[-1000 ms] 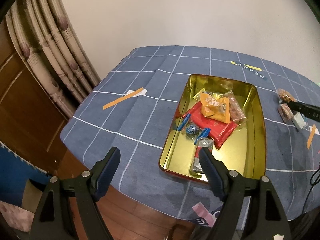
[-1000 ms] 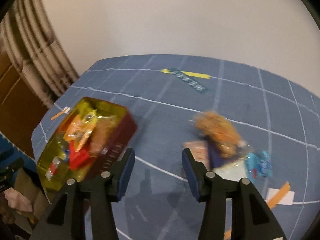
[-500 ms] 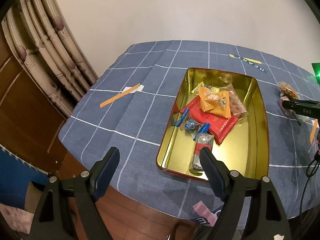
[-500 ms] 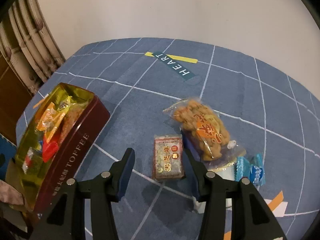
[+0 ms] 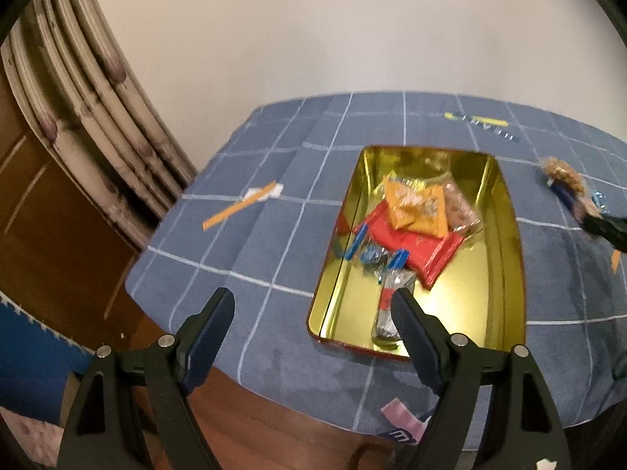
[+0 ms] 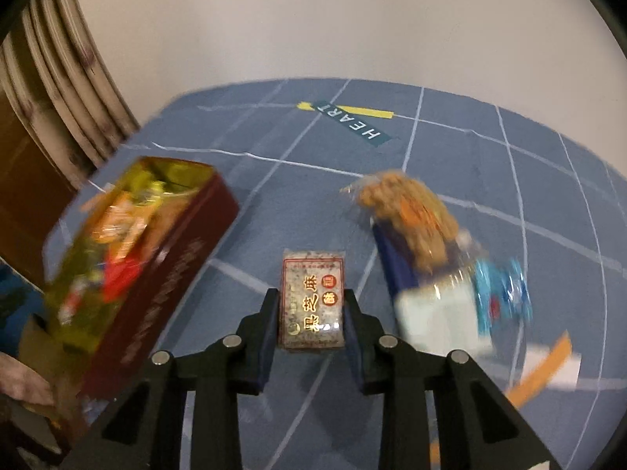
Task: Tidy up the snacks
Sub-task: 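Grasp the small printed snack box from the table with the right gripper, then grasp a blue-wrapped candy with the left gripper while the right holds the printed box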
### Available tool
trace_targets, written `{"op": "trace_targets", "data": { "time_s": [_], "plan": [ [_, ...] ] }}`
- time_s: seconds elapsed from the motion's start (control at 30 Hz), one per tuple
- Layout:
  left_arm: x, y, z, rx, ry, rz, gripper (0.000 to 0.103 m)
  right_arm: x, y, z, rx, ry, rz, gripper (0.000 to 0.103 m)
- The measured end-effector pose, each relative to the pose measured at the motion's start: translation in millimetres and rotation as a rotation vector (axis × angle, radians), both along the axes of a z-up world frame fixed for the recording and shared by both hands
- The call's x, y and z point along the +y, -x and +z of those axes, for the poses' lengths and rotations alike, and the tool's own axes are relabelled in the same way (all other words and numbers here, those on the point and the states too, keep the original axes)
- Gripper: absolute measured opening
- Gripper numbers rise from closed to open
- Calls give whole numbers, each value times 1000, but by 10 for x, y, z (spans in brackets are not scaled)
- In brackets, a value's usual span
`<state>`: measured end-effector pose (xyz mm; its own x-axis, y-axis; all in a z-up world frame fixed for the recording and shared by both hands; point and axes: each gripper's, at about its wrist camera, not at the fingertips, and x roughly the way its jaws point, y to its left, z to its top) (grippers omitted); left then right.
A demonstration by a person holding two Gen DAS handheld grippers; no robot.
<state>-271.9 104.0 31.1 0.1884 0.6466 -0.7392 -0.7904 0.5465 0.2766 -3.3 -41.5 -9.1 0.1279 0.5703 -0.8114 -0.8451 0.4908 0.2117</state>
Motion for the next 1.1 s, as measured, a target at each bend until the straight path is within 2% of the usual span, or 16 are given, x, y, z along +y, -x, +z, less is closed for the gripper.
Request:
{"op": "trace_targets", "data": {
  "time_s": [0.13, 0.27, 0.33, 0.5, 0.63, 0.7, 0.8, 0.83, 0.93, 1.03, 1.1],
  "plan": [
    [-171, -63, 124, -38, -13, -85, 80, -785, -117, 170, -26, -23, -112, 31],
    [-469, -282, 151, -33, 0, -235, 80, -1461, -443, 157, -74, 38, -236, 31],
    [-622, -426, 182, -49, 40, -325, 79, -1742, -616, 124, -106, 72, -297, 31],
    [-1015, -1089, 357, -78, 123, -609, 79, -2159, -880, -42, -145, 110, -392, 31],
    [-1275, -1804, 391, -66, 178, -837, 79, -2347, -1003, -246, -109, 84, -458, 31],
    [-1366, -2191, 335, -28, 184, -934, 79, -2373, -1025, -279, -111, 69, -469, 31],
    [-1496, -2738, 163, 67, 150, -1048, 79, -2401, -1099, -309, -101, 43, -490, 31],
    [-1525, -2954, 80, 108, 158, -1088, 79, -2425, -1099, -319, -100, 21, -501, 31],
    [-1527, -3335, -81, 166, 187, -1157, 79, -2421, -1095, -324, -105, 12, -505, 31],
    [-1531, -3622, -219, 226, 210, -1221, 73, -2470, -1135, -332, -72, -25, -512, 31],
    [-1519, -3772, -323, 275, 216, -1252, 63, -2479, -1138, -333, -66, -33, -513, 31]
  ]
}}
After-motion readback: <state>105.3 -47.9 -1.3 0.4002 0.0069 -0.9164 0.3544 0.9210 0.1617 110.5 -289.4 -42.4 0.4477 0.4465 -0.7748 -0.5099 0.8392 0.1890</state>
